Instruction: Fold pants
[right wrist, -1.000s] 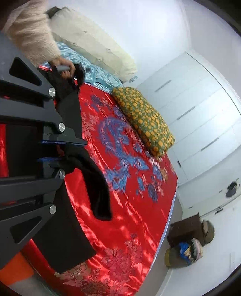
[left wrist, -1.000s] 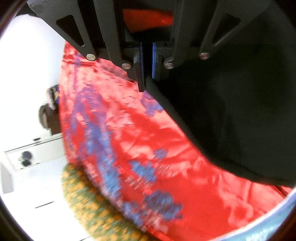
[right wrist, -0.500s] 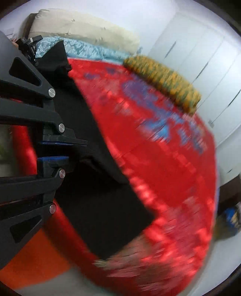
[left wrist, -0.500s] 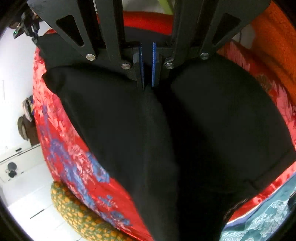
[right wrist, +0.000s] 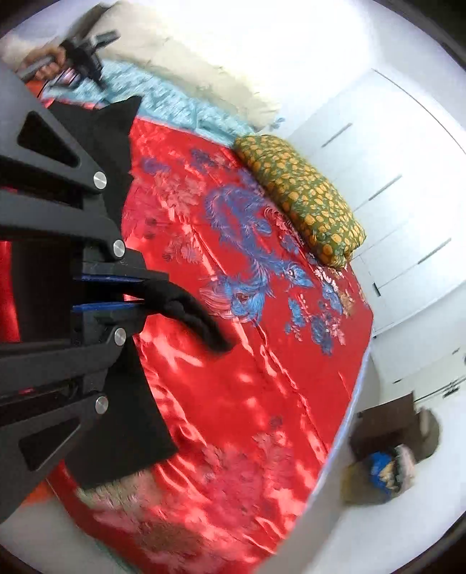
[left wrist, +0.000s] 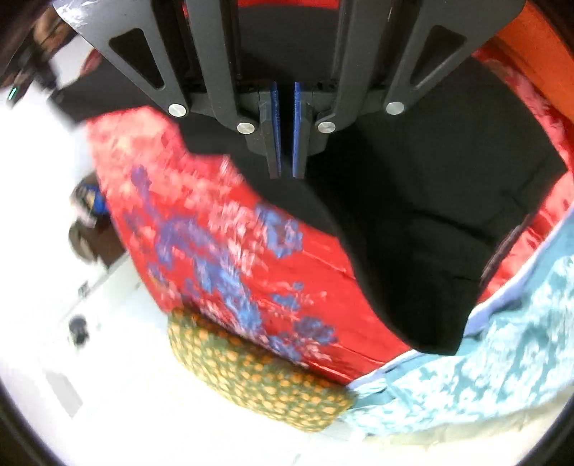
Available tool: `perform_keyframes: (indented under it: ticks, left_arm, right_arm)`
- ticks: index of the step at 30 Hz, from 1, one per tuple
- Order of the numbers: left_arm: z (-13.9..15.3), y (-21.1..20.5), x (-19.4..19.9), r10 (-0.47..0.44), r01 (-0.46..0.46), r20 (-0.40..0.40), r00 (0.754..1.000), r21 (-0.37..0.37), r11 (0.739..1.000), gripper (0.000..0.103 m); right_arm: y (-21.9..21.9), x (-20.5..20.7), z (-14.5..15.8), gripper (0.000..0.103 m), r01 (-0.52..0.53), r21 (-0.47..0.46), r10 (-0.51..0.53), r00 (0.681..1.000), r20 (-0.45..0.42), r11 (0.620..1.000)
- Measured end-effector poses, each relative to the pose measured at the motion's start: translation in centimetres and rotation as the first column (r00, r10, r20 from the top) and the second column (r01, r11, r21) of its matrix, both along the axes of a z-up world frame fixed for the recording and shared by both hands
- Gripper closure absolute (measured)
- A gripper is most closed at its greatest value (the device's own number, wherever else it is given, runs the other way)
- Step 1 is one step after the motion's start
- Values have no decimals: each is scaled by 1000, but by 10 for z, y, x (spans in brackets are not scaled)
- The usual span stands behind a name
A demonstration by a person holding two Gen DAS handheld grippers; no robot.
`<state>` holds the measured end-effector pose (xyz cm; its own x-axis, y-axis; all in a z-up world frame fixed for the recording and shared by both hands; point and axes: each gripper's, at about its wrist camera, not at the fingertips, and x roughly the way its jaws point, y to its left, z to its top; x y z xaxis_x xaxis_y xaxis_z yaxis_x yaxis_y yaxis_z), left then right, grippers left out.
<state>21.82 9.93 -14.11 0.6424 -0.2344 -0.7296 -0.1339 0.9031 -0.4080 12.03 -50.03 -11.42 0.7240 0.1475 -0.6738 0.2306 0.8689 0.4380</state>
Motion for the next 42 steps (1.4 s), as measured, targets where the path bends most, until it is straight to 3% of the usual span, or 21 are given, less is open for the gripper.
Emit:
perform_keyframes:
  ticks: [1, 3, 6, 7, 8, 10, 12, 18, 19, 20, 21, 22, 25, 27, 29, 31, 35, 38, 42]
  left_arm:
    - [-13, -4, -2, -23, 23, -43, 999, 13, 1000, 98]
    - [-48, -5, -1, -39, 35, -152, 988, -27, 999, 98]
    - [-69, 10, 6, 4, -20, -207, 978, -74, 997, 88]
    - [-68, 18, 12, 0, -20, -213, 977, -91, 996, 66]
    - [-64, 24, 20, -1, -21, -213, 977, -100, 995, 37]
    - [-52, 40, 41, 27, -45, -182, 983, -95, 994, 21]
    - [-45, 51, 65, 30, -46, -170, 985, -96, 994, 18]
    - [-58, 56, 146, 69, -72, -311, 948, 1, 997, 21]
    - [-61, 56, 148, 71, -71, -324, 943, 13, 997, 32]
    - [-63, 54, 154, 67, -64, -337, 939, 20, 998, 64]
    - [-66, 54, 156, 57, -55, -344, 937, 18, 998, 89]
    - [-65, 54, 154, 52, -49, -350, 935, 19, 999, 99]
    - [-45, 59, 126, 69, -67, -251, 966, 16, 998, 100]
    - [-29, 62, 96, 77, -81, -169, 983, -19, 997, 99]
    - [-23, 62, 48, 88, -89, -126, 988, -1, 996, 99]
    - [-38, 58, 12, 81, -78, -162, 984, 22, 997, 99]
    - [-85, 52, -33, 87, -83, -274, 958, 25, 996, 99]
    - [-100, 56, -37, 102, -111, -321, 942, -9, 994, 99]
    - [-95, 55, -27, 95, -106, -319, 943, -16, 994, 99]
  right_arm:
    - [-4, -4, -9, 94, 3, -12, -4, 999, -36, 1000]
    - [-11, -13, -36, 94, 34, -4, -35, 993, -113, 999]
    - [-16, -33, -58, 94, 70, 13, -68, 988, -137, 997]
    - [-14, -37, -59, 94, 75, 20, -72, 989, -127, 997]
    - [-11, -42, -58, 94, 76, 21, -73, 991, -110, 997]
    - [-8, -48, -56, 94, 70, 3, -69, 994, -88, 998]
    - [-4, -47, -52, 94, 62, -13, -63, 995, -76, 998]
    - [0, -45, -47, 94, 51, -33, -53, 997, -54, 998]
    - [0, -45, -46, 94, 47, -38, -49, 997, -52, 998]
    - [-1, -46, -44, 94, 46, -42, -48, 998, -52, 998]
    - [-3, -47, -43, 94, 44, -47, -47, 997, -54, 998]
    - [-4, -47, -42, 94, 43, -51, -46, 997, -57, 998]
    - [-13, -42, -39, 94, 44, -61, -48, 997, -64, 997]
    - [-18, -34, -33, 94, 51, -66, -54, 997, -51, 997]
    - [-21, -28, -28, 94, 47, -61, -49, 998, -39, 997]
    - [-24, -24, -32, 94, 32, -61, -36, 997, -62, 998]
    - [-26, -21, -70, 94, 10, -63, -25, 969, -246, 998]
    - [-31, -28, -83, 94, 22, -55, -38, 955, -295, 998]
    - [-38, -31, -93, 94, 44, -50, -59, 940, -337, 998]
